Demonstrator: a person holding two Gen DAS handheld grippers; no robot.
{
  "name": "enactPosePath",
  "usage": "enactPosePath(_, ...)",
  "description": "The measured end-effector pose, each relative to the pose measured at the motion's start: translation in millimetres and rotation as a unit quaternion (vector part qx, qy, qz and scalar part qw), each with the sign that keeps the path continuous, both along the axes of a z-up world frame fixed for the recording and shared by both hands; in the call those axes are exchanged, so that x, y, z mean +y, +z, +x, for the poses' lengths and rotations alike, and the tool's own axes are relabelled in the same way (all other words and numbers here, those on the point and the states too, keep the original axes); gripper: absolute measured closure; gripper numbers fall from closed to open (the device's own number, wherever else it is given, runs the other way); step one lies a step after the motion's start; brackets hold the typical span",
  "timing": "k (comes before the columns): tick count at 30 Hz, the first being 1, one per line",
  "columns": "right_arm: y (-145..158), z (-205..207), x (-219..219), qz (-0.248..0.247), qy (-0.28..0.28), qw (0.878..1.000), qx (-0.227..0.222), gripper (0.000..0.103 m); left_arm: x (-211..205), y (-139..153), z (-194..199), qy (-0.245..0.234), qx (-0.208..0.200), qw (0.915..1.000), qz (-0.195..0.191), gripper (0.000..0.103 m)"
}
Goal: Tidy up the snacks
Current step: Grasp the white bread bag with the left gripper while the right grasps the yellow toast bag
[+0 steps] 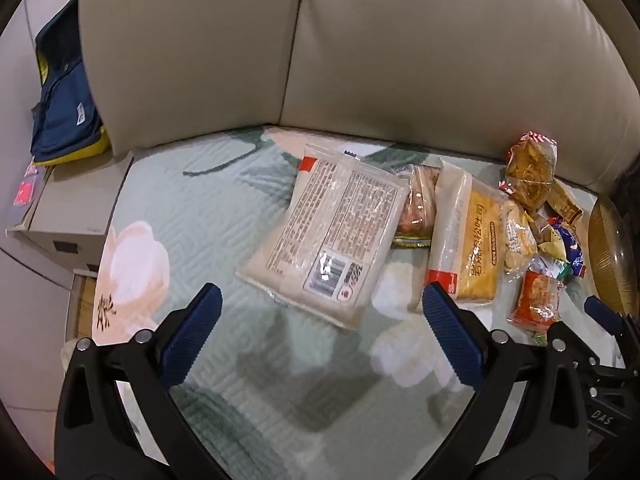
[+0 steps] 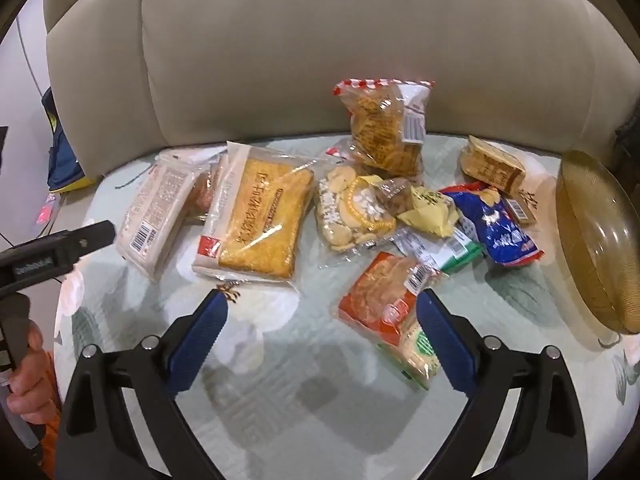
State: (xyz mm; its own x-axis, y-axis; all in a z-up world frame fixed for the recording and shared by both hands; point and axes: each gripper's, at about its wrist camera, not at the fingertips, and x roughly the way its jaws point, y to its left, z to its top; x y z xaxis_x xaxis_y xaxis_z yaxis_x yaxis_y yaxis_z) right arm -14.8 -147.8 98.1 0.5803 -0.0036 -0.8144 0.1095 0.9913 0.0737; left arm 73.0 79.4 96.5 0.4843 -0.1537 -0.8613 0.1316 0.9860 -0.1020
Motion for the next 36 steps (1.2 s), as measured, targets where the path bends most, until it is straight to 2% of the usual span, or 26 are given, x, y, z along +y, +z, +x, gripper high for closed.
enactPosePath(3,33,-9,-14,0.016,0.006,1.0,0.008,0.011,5,-7,13,-0.012,0.007,0.9999,-0.001,0.003)
enactPosePath(4,35,-4,-6,0.019,0.007,1.0,0.012,0.011,9,-11,19,-0.022,0.015,0.9996,-0.004,0.003)
enactPosePath(8,25,20,-3,0.049,0.016,0.998,0.023,0.01,17,-23,37,-0.054,0.042,0.9977,0.0,0.003)
enactPosePath(12,15,35,3,0.053,0.015,0.998,0.033,0.005,9,-34,48,-0.088,0.058,0.9944,-0.006,0.003)
enactPosePath(17,7,50,1,0.06,0.004,0.997,0.051,0.005,-1,-48,58,-0.105,0.07,0.9918,-0.015,0.003)
enactPosePath(22,-6,67,-4,0.096,-0.004,0.993,0.071,0.005,-15,-66,59,-0.135,0.081,0.9873,0.02,0.003)
enactPosePath(24,-8,73,-2,0.1,-0.006,0.993,0.07,0.005,-16,-72,61,-0.134,0.082,0.9873,0.023,0.003)
enactPosePath(27,-16,79,0,0.103,-0.013,0.991,0.089,0.005,-13,-78,64,-0.126,0.085,0.9883,0.015,0.003)
enactPosePath(30,-25,85,6,0.111,-0.021,0.986,0.119,0.005,-13,-80,63,-0.125,0.078,0.9888,0.026,0.003)
enactPosePath(32,-24,92,8,0.123,-0.022,0.985,0.12,0.005,-14,-82,63,-0.122,0.075,0.9891,0.032,0.003)
enactPosePath(34,-22,99,14,0.11,-0.025,0.987,0.115,0.005,-18,-82,65,-0.119,0.072,0.9897,0.037,0.004)
enactPosePath(36,-21,101,16,0.104,-0.03,0.988,0.113,0.005,-22,-82,63,-0.114,0.065,0.9903,0.047,0.009)
